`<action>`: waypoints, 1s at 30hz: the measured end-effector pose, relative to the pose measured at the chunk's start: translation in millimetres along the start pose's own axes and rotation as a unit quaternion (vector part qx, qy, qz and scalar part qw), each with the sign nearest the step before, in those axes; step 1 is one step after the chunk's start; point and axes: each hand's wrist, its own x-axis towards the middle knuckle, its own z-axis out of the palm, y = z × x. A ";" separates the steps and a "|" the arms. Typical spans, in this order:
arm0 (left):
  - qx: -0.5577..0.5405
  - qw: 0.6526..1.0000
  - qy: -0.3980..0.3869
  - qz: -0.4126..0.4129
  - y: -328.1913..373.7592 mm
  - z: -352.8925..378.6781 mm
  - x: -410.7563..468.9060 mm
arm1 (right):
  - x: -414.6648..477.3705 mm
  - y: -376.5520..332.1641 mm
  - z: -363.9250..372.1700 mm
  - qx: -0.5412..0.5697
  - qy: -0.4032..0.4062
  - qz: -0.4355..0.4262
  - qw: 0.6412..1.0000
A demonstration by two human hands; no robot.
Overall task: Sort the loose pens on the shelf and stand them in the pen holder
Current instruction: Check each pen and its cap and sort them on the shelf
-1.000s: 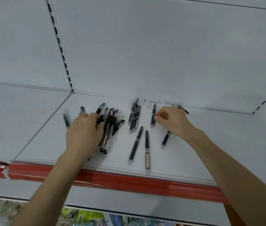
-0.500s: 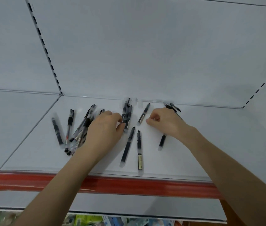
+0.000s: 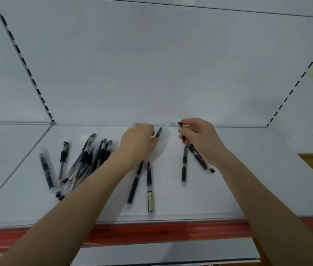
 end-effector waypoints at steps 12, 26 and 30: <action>0.086 0.995 -0.055 0.000 7.9 19.4 25.7 | -17.8 -10.9 -19.6 0.151 -0.012 0.003 0.988; -0.002 0.998 -0.019 0.063 42.5 27.1 27.7 | -16.5 14.3 -53.8 0.037 0.073 0.011 0.997; -0.031 0.996 -0.024 0.077 69.1 39.0 33.8 | -27.1 27.6 -63.4 -0.027 0.076 0.015 0.997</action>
